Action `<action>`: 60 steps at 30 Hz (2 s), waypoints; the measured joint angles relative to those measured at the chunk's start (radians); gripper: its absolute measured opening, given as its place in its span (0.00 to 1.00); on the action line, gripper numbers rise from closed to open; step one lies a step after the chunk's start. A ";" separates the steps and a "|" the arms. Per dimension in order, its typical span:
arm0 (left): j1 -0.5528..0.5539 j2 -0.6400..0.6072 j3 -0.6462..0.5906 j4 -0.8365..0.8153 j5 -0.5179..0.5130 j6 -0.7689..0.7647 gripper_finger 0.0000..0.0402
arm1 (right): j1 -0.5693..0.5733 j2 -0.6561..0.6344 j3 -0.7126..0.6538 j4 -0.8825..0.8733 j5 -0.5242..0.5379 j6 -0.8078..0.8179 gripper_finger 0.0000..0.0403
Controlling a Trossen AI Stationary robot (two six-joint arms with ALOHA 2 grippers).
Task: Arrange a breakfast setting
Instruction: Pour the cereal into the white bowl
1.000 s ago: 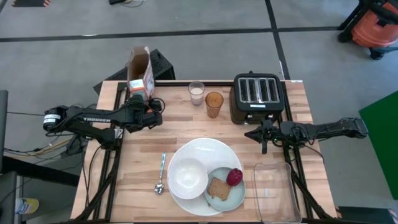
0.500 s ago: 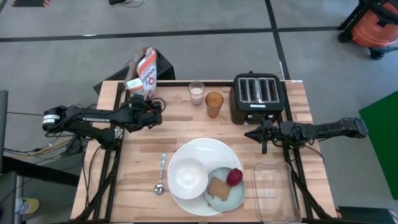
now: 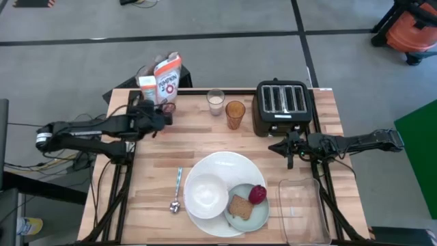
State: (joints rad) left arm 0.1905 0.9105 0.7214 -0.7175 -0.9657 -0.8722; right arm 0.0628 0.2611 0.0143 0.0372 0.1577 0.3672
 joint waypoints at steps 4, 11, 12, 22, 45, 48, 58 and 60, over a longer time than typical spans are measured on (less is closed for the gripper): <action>0.000 -0.100 0.001 -0.006 0.074 0.125 0.27 | 0.000 0.000 0.000 0.000 0.000 0.000 0.08; 0.000 -0.254 0.001 -0.006 0.278 0.408 0.27 | 0.000 0.000 0.000 0.000 0.000 0.000 0.08; 0.000 -0.272 0.001 -0.006 0.313 0.433 0.27 | 0.000 0.000 0.000 0.000 0.000 0.000 0.08; 0.000 -0.348 0.123 -0.052 0.598 0.729 0.27 | 0.000 0.000 0.000 0.000 0.000 0.000 0.08; 0.000 -0.153 0.501 -0.335 0.767 1.440 0.27 | 0.000 0.000 0.000 0.000 0.000 0.000 0.08; -0.013 -0.121 0.538 -0.347 0.770 1.456 0.27 | 0.000 0.000 0.000 0.000 0.000 0.000 0.08; -0.155 -0.050 0.640 -0.373 0.748 1.664 0.27 | 0.000 0.000 0.000 0.000 0.000 0.000 0.08; -0.182 -0.036 0.653 -0.382 0.719 1.723 0.27 | 0.000 0.000 0.000 0.000 0.000 0.000 0.08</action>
State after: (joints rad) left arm 0.0084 0.8740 1.3748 -1.0997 -0.2465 0.8504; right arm 0.0628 0.2611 0.0143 0.0374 0.1577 0.3672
